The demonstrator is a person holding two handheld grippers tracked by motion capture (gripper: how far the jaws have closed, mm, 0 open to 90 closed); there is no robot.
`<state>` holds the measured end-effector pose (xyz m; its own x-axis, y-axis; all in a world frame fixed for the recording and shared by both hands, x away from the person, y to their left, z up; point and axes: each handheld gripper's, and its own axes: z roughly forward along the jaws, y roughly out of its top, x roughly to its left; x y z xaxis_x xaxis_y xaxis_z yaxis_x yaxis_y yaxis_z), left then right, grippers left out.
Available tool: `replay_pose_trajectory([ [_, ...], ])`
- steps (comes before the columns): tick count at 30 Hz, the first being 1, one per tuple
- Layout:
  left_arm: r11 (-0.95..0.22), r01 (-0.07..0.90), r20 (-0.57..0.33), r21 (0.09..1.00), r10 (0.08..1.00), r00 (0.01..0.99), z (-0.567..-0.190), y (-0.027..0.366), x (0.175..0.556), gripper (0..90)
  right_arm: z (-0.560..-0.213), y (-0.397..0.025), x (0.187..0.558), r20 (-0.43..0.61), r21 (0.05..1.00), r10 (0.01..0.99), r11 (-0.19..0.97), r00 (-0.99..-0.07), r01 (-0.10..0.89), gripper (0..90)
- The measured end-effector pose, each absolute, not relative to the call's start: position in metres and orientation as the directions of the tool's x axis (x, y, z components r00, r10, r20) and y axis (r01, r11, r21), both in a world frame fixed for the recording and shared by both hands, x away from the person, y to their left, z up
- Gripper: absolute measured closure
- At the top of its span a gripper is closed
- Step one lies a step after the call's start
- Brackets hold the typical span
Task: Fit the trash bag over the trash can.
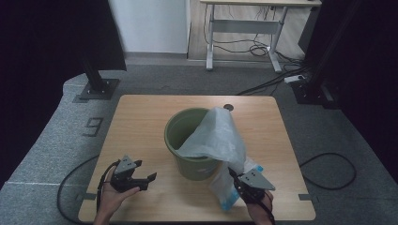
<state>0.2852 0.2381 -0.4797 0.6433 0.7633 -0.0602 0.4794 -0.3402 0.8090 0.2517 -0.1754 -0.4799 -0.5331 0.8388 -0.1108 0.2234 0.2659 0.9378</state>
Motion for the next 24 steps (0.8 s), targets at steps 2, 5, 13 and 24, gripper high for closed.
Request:
replay_pose_trajectory([
  [2, -0.327, 0.459, -0.056, 0.826, 0.763, 0.644, -0.474, 0.236, 0.282, 22.3, -0.467, -0.185, 0.250, -0.150, 0.938, 0.832, 0.291, -0.534, 0.190, 88.7],
  [5, -0.312, 0.423, -0.046, 0.851, 0.757, 0.651, -0.463, 0.231, 0.276, 24.6, -0.445, -0.197, 0.250, -0.172, 0.945, 0.827, 0.292, -0.536, 0.148, 88.7],
  [13, -0.301, 0.338, -0.018, 0.891, 0.722, 0.691, -0.427, 0.212, 0.261, 25.5, -0.401, -0.202, 0.256, -0.255, 0.933, 0.789, 0.353, -0.559, 0.072, 88.7],
  [24, -0.334, 0.235, 0.047, 0.913, 0.659, 0.750, -0.386, 0.174, 0.263, 26.8, -0.381, -0.186, 0.274, -0.279, 0.929, 0.763, 0.369, -0.583, 0.038, 88.7],
])
